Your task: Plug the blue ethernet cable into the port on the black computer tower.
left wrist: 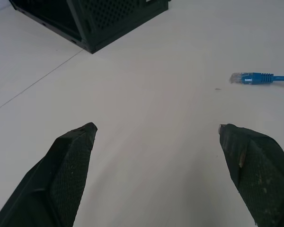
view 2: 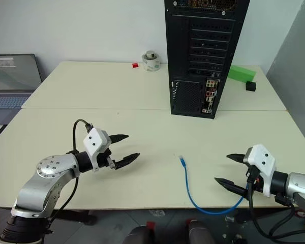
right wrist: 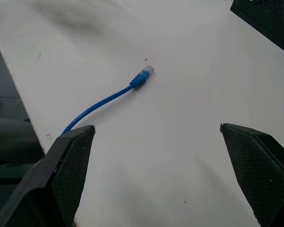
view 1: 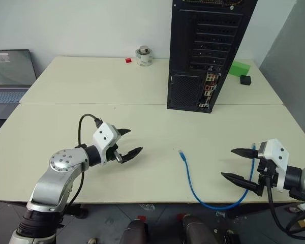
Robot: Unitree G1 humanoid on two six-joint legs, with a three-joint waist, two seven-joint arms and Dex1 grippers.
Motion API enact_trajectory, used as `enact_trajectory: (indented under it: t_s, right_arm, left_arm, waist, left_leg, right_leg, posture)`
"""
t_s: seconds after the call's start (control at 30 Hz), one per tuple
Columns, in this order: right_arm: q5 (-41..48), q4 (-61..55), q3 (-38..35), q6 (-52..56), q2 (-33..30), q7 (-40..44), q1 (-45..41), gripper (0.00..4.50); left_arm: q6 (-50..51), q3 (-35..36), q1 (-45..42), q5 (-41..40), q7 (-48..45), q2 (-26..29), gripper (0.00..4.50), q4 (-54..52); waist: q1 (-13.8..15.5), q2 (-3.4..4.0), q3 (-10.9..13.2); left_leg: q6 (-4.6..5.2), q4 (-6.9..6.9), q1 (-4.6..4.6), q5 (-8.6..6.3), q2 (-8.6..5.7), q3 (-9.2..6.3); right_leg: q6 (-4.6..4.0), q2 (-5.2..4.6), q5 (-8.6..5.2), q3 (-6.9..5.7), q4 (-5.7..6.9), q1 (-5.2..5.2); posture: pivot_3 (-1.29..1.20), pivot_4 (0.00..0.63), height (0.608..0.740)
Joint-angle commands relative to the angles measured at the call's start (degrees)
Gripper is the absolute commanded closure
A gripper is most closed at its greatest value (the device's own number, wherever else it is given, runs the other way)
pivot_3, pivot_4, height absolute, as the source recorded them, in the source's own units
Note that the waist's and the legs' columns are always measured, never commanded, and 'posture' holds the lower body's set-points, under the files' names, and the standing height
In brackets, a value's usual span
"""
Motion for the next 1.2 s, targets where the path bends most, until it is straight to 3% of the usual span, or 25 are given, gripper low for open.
enact_trajectory:
  t_s: [0.03,0.33,0.53,1.03,1.2]
  right_arm:
    - [0.4,-1.2,-0.7,-0.2,-0.2,0.8,-0.3,0.0]
    - [1.3,-3.0,0.7,1.6,0.1,0.2,-1.7,0.0]
    - [2.5,-6.0,5.4,4.2,2.4,-3.0,-3.9,0.0]
    - [-12.0,1.6,30.2,9.9,21.2,-23.0,-15.6,0.0]
    - [-15.6,3.9,34.0,12.9,25.0,-26.8,-17.4,0.0]
  left_arm:
    - [-1.4,1.8,0.1,-1.8,-0.7,0.1,0.11,-2.8]
    - [-1.8,0.7,0.9,-1.0,-0.6,-0.2,0.11,-3.6]
    - [-1.2,0.5,2.4,-1.3,-1.4,0.5,0.11,-5.4]
    - [1.1,-2.7,2.9,-4.8,-4.2,-0.8,0.11,-9.2]
    - [1.8,-3.4,2.7,-6.4,-7.3,0.4,0.11,-9.5]
  waist:
    - [0.0,-0.01,0.0]
    - [0.0,-0.01,0.0]
    - [0.0,-0.01,0.0]
    - [-0.1,-0.08,0.0]
    - [-0.1,-0.08,0.0]
  left_leg:
    - [0.0,0.0,0.0,0.0,0.0,0.0]
    - [0.0,0.0,0.0,0.0,0.0,0.0]
    - [0.0,0.0,0.0,0.0,0.02,-0.02]
    - [-0.01,-0.01,0.01,0.0,0.03,-0.01]
    - [-0.01,-0.01,-0.01,0.0,0.05,-0.03]
  right_leg:
    - [0.0,0.0,0.0,0.0,0.0,0.0]
    - [0.0,0.0,0.0,0.0,0.0,0.0]
    - [0.0,0.01,0.0,0.0,0.0,0.0]
    - [-0.09,0.02,0.05,0.03,0.01,-0.04]
    - [-0.11,0.04,0.05,0.01,0.02,-0.06]
  posture:
    - [0.0,0.15,0.74]
    - [0.0,0.15,0.74]
    - [0.0,0.15,0.74]
    - [0.0,0.15,0.74]
    - [0.0,0.15,0.74]
